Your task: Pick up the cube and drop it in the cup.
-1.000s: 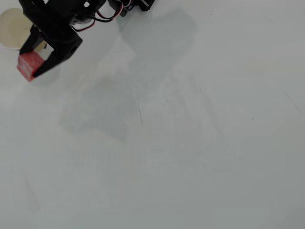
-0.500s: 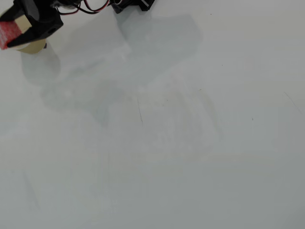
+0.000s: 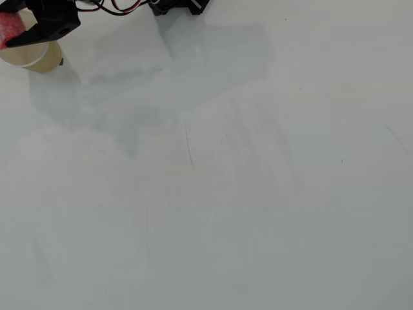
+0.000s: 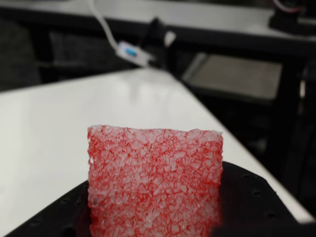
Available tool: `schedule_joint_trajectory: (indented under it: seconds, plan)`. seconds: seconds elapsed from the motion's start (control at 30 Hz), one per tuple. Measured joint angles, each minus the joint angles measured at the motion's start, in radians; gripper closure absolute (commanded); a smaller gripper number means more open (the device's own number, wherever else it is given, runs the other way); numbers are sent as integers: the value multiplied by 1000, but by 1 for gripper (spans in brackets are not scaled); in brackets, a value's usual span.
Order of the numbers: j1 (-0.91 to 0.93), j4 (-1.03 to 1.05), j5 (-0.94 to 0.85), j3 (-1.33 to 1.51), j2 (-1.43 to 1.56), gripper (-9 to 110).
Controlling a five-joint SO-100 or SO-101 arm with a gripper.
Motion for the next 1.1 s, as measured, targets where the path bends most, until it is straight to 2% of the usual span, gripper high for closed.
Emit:
schedule_joint_trajectory:
  seconds: [0.37, 1.1]
  plan:
    - [0, 132, 0, 28, 0, 96]
    - [0, 140, 0, 41, 0, 95]
